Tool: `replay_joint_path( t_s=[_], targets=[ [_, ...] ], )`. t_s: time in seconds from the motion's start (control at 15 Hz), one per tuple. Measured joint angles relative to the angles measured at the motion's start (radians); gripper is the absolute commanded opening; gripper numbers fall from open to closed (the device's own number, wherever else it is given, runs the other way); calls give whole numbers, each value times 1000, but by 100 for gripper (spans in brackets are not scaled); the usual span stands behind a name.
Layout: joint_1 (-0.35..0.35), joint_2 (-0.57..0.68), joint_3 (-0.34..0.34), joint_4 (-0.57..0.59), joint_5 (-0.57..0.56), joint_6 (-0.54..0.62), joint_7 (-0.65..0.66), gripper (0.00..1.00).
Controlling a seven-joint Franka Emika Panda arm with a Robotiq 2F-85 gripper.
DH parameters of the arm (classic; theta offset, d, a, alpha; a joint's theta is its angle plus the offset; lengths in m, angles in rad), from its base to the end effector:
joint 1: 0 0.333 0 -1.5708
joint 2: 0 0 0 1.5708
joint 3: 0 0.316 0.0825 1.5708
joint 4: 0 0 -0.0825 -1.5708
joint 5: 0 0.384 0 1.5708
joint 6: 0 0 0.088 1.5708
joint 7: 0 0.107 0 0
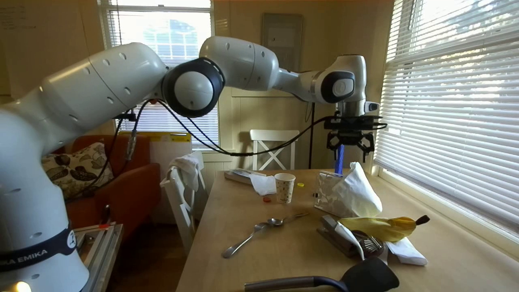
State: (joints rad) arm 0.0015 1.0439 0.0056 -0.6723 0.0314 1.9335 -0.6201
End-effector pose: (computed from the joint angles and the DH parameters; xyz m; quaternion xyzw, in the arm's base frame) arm 0.8155 0.0055 0.3611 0.9472 0.3013 0.1087 0.0161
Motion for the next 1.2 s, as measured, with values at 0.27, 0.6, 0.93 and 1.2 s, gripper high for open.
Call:
replay_joint_path(
  t_s=[0.27, 0.6, 0.93, 1.2],
  targets=[
    [-4, -1, 37, 4, 13, 15, -77, 100],
    [-6, 1, 152, -2, 46, -23, -272, 100],
    [2, 6, 194, -5, 53, -28, -327, 100],
    [1, 6, 191, -5, 48, -21, -337, 100]
  ],
)
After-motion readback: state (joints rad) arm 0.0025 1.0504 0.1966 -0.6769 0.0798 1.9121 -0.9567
